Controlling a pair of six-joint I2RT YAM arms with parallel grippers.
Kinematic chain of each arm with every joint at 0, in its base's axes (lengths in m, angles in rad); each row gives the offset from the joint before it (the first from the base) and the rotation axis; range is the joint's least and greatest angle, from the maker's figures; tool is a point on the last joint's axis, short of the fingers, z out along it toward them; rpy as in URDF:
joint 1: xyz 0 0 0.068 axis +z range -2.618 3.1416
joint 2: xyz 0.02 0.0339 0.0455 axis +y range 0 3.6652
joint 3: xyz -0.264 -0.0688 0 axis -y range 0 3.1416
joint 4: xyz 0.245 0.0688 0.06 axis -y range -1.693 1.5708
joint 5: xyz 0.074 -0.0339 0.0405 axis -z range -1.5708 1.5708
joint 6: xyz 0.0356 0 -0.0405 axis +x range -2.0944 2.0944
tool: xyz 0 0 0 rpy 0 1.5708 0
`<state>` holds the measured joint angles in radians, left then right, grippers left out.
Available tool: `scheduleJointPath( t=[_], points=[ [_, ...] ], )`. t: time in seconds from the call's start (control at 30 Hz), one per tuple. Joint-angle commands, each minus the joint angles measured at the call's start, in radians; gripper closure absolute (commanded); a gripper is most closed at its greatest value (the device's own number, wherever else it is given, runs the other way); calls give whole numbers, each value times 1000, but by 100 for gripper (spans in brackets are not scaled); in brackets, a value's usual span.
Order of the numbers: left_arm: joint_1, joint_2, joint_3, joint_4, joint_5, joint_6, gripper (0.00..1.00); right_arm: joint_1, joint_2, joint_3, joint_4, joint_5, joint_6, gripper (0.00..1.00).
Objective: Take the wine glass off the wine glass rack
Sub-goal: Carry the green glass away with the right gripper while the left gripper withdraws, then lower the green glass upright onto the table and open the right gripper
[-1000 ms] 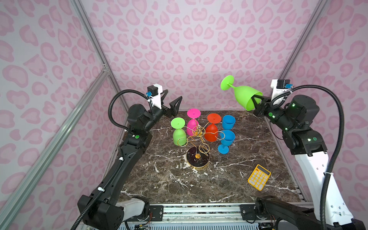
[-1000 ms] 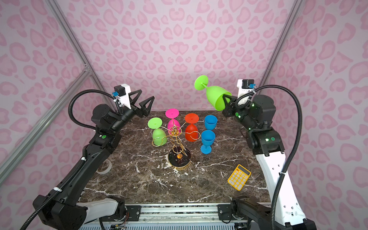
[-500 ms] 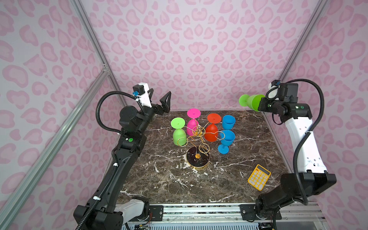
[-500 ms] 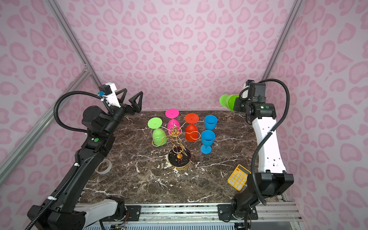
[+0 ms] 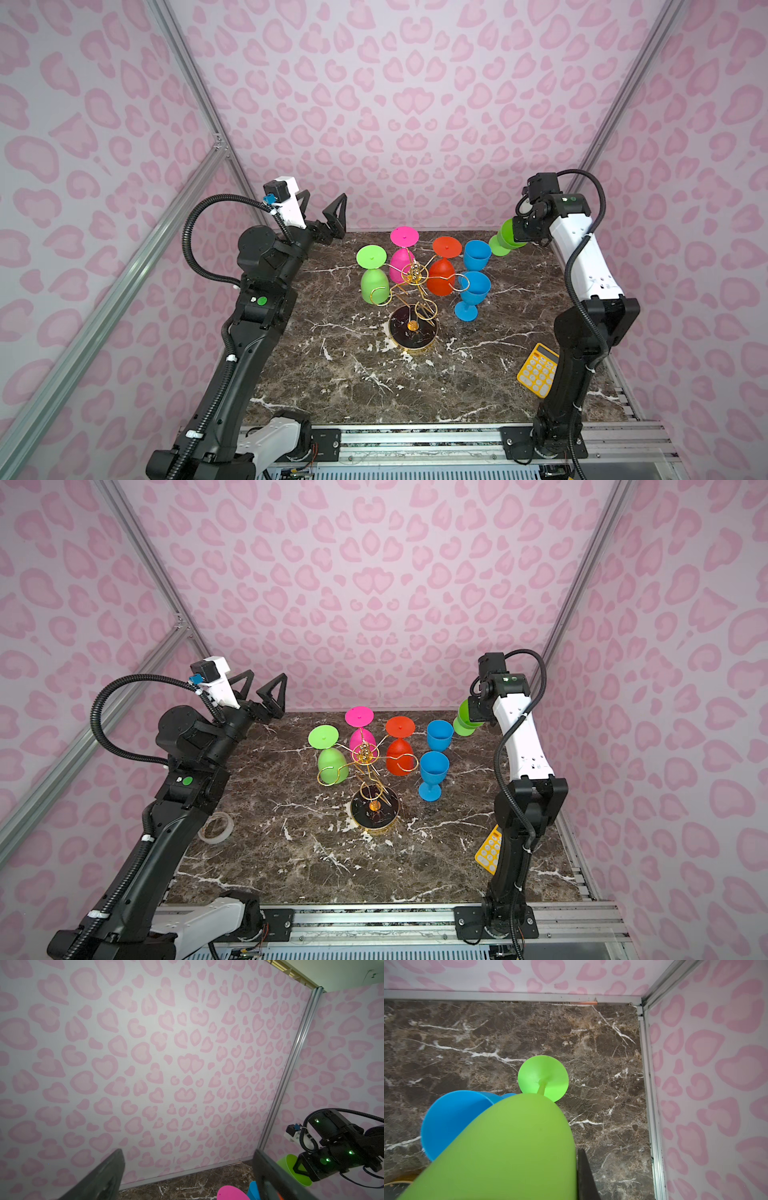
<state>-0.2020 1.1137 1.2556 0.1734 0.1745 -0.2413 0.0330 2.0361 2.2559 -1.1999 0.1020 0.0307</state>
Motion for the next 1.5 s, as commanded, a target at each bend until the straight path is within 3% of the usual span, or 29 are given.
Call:
scheduleJointPath(
  t=[0.0,0.53,1.27,1.47],
  points=[
    [2,-13,0,-14,-18,22,3,0,73,73,-83,36,-10,100],
    [3,-29,-2,-27,-23,43,3,-10,353,365,-122,-18,-2,100],
    [3,-37,-2,-55,-5,28,3,-23,468,415,-108,-75,-2,100],
    [3,-69,7,-75,-98,9,2,-25,484,418,-106,-82,-2,90]
  ],
)
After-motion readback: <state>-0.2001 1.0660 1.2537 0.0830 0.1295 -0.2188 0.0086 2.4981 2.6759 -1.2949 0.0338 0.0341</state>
